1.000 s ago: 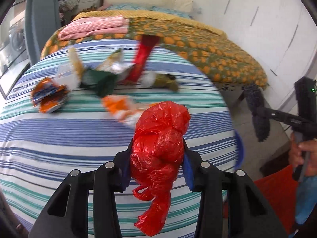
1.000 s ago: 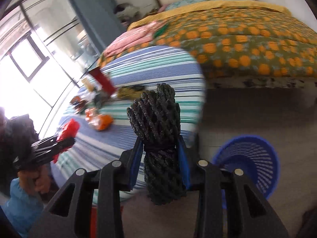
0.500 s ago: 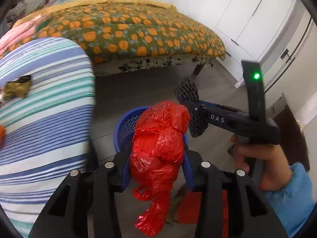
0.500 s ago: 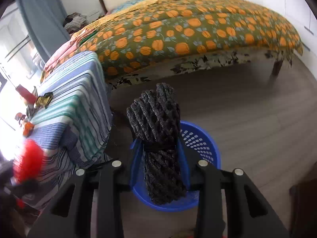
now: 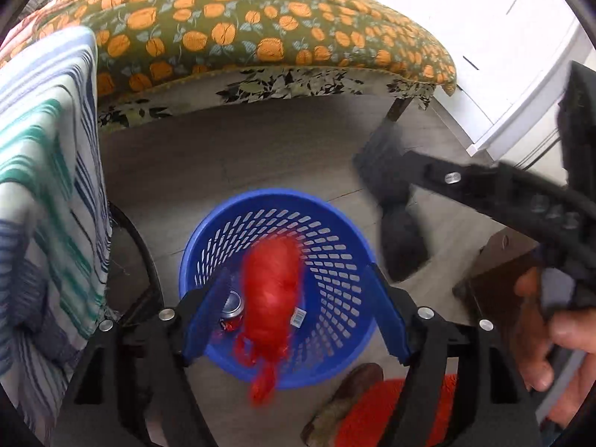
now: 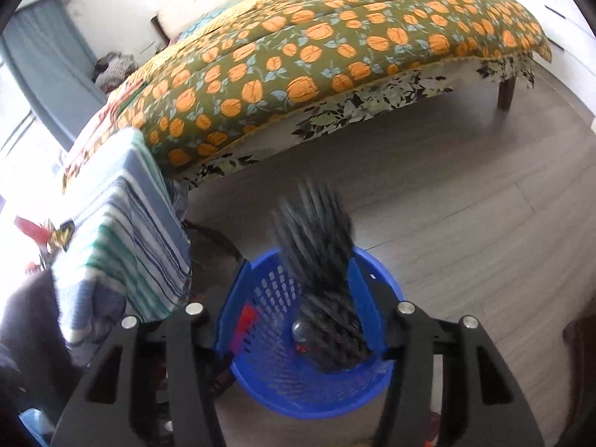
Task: Collect trash
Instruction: 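Open both tools to drop the red bag and foam nets into the basket, then move both tools back over the table toward the remaining trash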
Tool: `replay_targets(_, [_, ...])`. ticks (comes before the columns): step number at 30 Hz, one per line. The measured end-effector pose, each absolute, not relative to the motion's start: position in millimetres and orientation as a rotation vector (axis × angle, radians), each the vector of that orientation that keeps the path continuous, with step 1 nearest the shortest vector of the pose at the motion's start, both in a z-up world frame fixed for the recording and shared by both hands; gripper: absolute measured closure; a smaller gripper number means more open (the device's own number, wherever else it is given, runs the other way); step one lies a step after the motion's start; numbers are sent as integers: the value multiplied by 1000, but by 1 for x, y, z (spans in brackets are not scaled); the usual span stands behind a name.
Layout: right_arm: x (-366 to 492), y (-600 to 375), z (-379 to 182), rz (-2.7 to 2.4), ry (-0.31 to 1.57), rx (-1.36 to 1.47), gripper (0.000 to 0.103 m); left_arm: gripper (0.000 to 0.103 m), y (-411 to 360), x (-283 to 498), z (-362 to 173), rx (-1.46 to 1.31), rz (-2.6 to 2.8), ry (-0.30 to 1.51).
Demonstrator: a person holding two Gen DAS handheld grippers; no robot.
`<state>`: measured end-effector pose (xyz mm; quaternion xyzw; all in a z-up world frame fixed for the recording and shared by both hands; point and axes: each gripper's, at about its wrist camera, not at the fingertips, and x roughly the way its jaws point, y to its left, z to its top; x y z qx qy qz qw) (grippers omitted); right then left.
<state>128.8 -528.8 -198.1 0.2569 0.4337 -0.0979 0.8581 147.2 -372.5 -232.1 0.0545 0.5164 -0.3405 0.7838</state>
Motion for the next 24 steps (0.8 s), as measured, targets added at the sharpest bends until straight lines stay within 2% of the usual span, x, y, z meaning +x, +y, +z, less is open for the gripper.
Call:
replay_targets(3, [128,-530,-194,-199,895,550,47,23,-370,147,-224,105,-735,1095])
replay_targets(5, [128,-528,-191,-194,885,547,43,17,-364,143,-216,105,-736,1065])
replay_targets(7, [128,-525,-186,-210,871,536,28,16,-354,135,-200,100,-740,1035])
replay_targets(13, [128,-500,-168,-284,819,416,13,9,-301,102,-144,91,-752,917])
replay_targets(18, [127,-450,-154,-215,761,264,13,7,-226,94,-125,108,-652,856])
replay_targets(24, [122,-359,-149,-77,742,82,13,7,-126,112,-131,123,-438,869])
